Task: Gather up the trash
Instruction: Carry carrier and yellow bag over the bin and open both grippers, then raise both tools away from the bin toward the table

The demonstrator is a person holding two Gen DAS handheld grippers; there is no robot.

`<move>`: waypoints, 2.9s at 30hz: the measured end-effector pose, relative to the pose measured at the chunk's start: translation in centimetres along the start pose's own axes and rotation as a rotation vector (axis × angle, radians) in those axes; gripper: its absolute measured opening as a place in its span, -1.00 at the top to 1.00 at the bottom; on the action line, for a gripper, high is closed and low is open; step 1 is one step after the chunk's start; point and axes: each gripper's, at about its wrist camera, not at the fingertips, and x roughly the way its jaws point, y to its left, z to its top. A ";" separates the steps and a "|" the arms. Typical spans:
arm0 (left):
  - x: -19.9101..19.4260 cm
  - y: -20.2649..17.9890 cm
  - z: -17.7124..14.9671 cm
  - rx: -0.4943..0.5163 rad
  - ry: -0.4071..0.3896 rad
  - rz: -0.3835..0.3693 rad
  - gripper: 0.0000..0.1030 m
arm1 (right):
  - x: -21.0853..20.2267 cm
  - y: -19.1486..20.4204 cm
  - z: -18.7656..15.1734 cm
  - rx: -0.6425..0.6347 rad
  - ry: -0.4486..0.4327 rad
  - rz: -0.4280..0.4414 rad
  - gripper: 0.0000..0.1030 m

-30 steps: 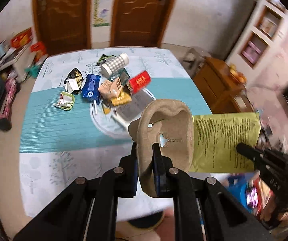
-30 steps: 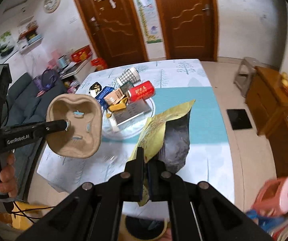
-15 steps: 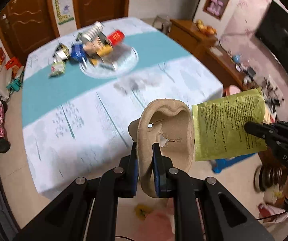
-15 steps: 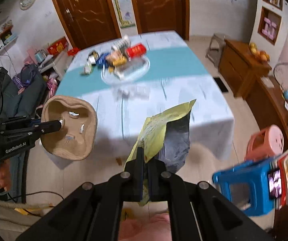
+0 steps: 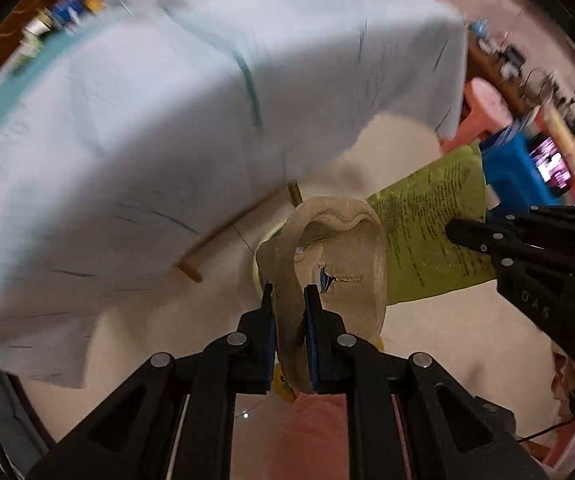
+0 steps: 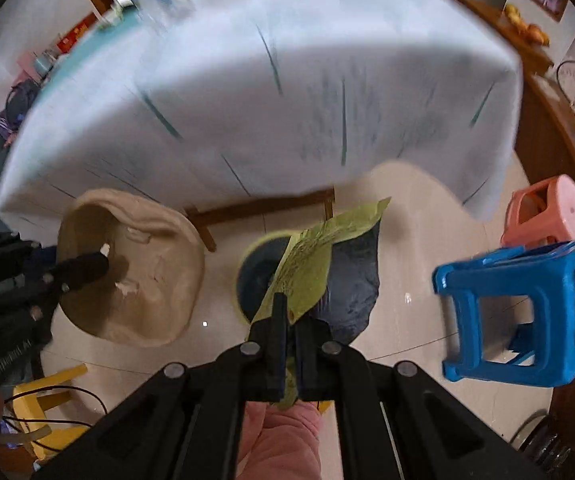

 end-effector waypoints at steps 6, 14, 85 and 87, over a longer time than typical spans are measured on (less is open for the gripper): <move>12.9 -1.2 -0.9 -0.053 0.077 0.038 0.80 | 11.0 -2.1 -2.4 -0.043 0.055 0.016 0.94; 24.1 -1.6 -1.3 -0.061 0.136 0.061 0.80 | 21.6 -3.4 -4.2 -0.076 0.080 0.032 0.93; -25.5 -1.7 2.4 -0.406 -0.426 0.202 -0.35 | -21.5 -1.7 5.8 -0.134 -0.356 0.230 0.09; -25.9 -1.0 2.6 -0.430 -0.439 0.209 -0.35 | -21.6 -1.2 6.5 -0.157 -0.360 0.238 0.09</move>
